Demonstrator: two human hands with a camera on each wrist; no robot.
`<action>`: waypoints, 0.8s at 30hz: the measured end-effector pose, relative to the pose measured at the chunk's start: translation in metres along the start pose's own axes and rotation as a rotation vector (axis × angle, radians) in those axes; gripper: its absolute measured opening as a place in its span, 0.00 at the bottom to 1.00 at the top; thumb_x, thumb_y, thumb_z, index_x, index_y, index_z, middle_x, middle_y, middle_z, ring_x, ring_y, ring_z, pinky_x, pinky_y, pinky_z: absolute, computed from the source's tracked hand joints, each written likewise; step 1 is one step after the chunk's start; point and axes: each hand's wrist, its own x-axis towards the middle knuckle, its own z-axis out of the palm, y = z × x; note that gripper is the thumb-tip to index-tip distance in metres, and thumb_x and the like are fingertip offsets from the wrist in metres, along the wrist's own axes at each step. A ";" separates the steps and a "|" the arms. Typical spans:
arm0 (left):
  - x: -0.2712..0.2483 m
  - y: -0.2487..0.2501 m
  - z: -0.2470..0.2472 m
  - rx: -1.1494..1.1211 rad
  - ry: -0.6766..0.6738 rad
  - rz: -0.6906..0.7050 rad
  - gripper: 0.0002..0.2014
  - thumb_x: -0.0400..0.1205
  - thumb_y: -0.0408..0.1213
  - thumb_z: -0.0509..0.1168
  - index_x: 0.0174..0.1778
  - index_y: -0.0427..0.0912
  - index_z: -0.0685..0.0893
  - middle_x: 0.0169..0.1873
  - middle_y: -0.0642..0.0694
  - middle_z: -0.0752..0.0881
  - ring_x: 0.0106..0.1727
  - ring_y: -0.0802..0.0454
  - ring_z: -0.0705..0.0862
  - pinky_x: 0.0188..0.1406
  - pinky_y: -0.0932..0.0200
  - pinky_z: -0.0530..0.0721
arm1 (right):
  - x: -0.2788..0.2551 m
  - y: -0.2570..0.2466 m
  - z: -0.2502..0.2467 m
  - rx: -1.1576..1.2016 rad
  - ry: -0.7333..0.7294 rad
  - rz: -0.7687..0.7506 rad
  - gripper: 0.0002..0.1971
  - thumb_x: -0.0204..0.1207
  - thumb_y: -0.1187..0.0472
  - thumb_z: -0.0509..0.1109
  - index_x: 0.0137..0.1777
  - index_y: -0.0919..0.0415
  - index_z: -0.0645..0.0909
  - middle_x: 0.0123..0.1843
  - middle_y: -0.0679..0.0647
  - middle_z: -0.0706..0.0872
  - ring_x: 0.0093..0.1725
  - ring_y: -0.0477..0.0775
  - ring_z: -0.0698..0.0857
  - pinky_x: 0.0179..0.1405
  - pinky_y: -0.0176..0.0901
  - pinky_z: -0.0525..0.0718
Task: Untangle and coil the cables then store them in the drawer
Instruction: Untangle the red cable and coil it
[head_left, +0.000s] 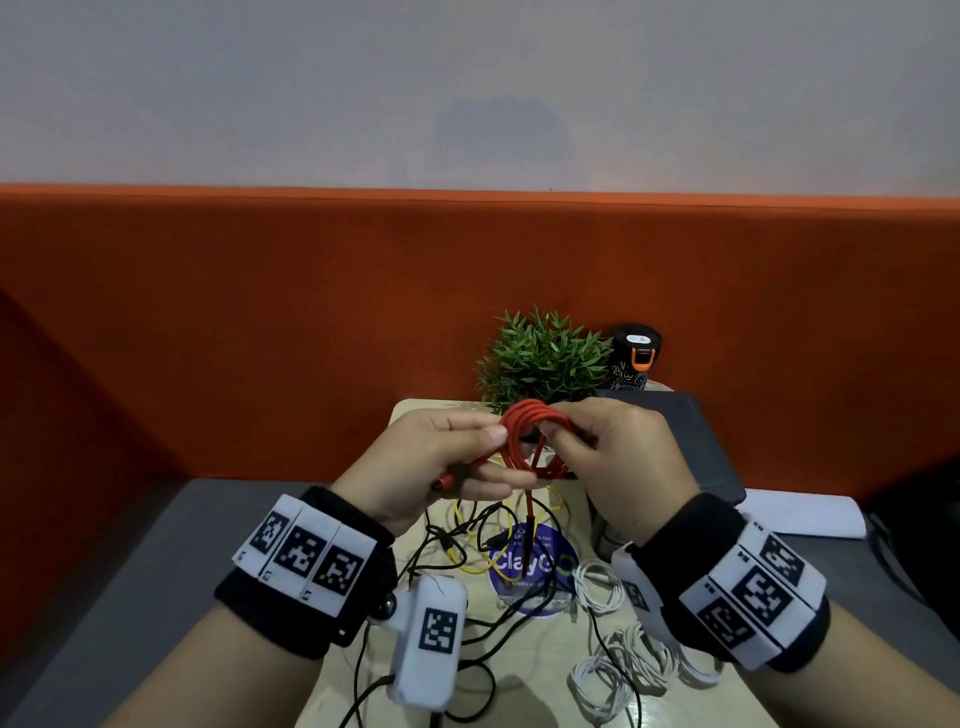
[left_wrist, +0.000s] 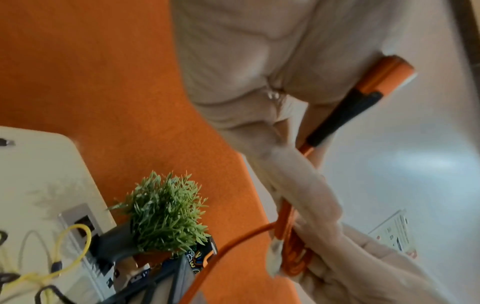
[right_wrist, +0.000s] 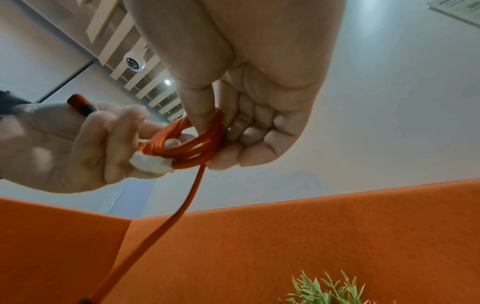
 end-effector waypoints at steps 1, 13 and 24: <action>-0.001 0.000 -0.001 -0.075 -0.014 -0.007 0.12 0.84 0.27 0.57 0.58 0.27 0.83 0.48 0.30 0.89 0.46 0.39 0.90 0.37 0.60 0.90 | 0.001 0.000 0.000 -0.007 0.000 -0.003 0.10 0.81 0.60 0.66 0.52 0.56 0.89 0.39 0.50 0.87 0.39 0.46 0.80 0.36 0.27 0.72; 0.002 -0.026 0.002 -0.222 -0.098 0.059 0.20 0.71 0.32 0.67 0.60 0.39 0.80 0.50 0.42 0.91 0.32 0.51 0.90 0.25 0.64 0.85 | 0.004 -0.002 -0.003 0.216 -0.015 0.162 0.10 0.81 0.58 0.66 0.45 0.51 0.90 0.32 0.49 0.88 0.33 0.44 0.83 0.26 0.30 0.76; 0.012 -0.037 0.001 -0.193 -0.180 0.306 0.29 0.56 0.41 0.85 0.51 0.39 0.87 0.35 0.44 0.88 0.17 0.56 0.78 0.13 0.68 0.75 | 0.003 -0.013 0.004 0.294 -0.087 0.154 0.10 0.80 0.60 0.68 0.43 0.50 0.90 0.30 0.45 0.86 0.30 0.38 0.81 0.25 0.24 0.73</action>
